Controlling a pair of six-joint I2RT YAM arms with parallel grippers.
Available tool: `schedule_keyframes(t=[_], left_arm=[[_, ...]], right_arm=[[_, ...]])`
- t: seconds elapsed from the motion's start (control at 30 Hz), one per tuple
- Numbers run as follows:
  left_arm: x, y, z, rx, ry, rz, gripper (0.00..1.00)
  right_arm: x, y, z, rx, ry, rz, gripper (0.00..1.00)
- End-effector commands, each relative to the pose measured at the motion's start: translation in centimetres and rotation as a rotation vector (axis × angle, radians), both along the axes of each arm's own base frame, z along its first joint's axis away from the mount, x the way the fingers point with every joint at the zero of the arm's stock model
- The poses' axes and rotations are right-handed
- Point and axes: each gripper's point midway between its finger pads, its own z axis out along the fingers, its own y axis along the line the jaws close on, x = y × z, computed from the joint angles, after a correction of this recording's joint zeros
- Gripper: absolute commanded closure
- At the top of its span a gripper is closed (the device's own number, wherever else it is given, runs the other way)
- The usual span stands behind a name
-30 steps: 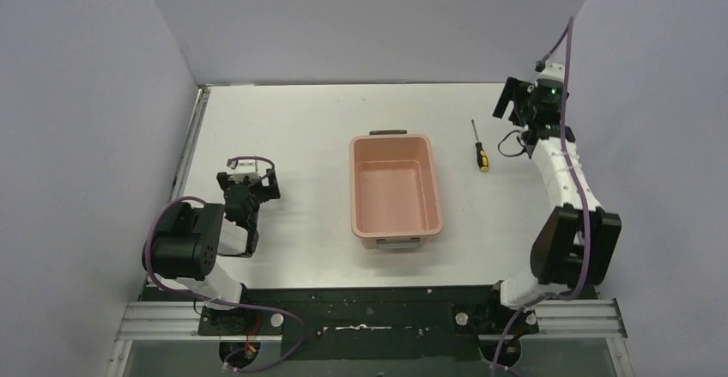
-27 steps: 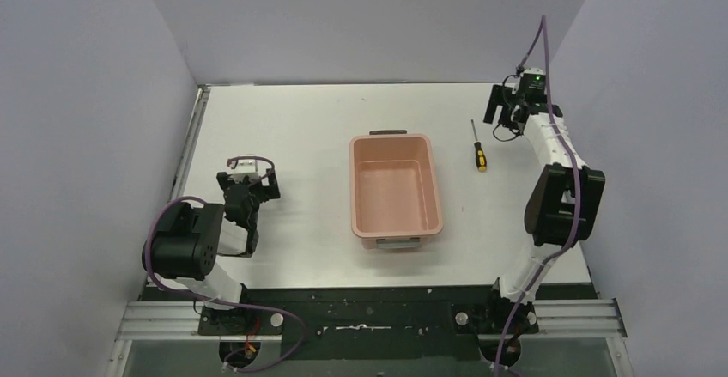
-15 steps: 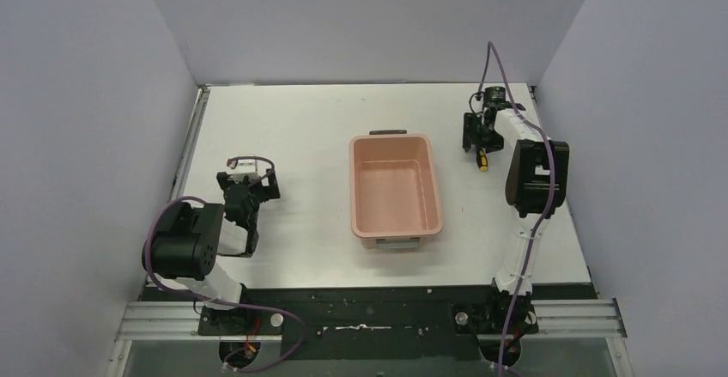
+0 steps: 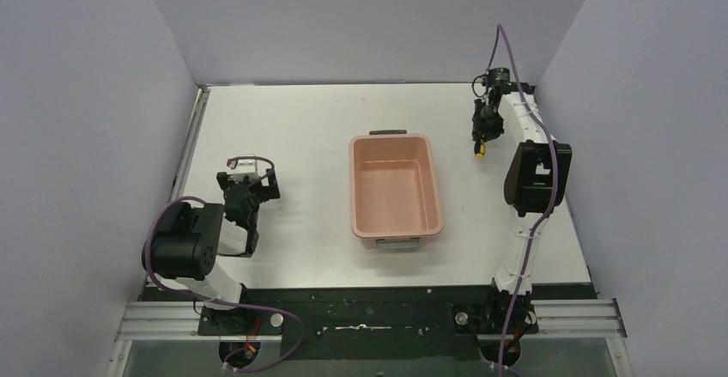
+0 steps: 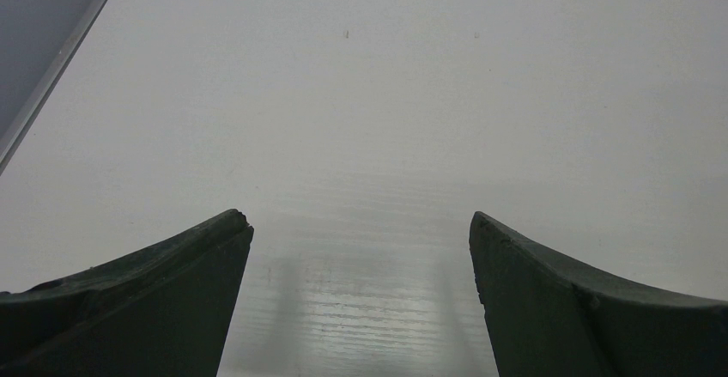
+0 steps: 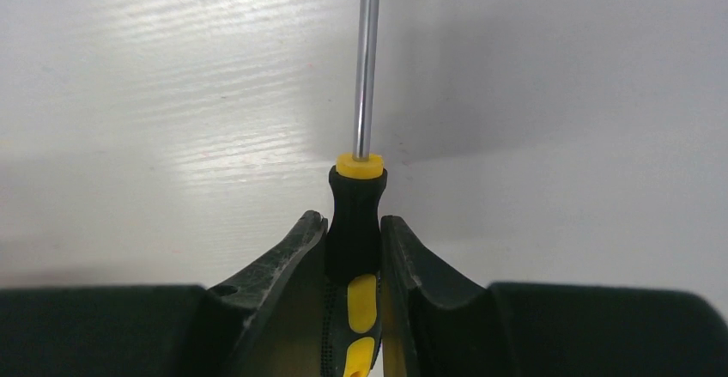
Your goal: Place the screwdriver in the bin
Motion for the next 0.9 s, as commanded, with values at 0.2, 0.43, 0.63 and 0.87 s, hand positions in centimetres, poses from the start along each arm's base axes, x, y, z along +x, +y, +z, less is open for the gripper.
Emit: schedule_keyframes(t=[0.2,0.43,0.63,0.87], left_arm=[[0.6,0.0,1.4,0.0,-0.054,-0.004,0.03],[0.6,0.0,1.5,0.0,-0.054,-0.005,0.03],[0.6,0.0,1.4,0.001,-0.053,-0.005,0.03],[0.6,0.0,1.4,0.001,-0.054,-0.004,0.03]], right_arm=[[-5.0,5.0,19.0,0.151,-0.251,-0.043,1.0],[-7.9,17.9,26.8,0.338,-0.493,0.161,1.0],[-10.9,26.2,27.7,0.395,-0.528,0.286,1.0],[-14.8,30.8,19.2,0.368,-0.367,0.363,1.0]])
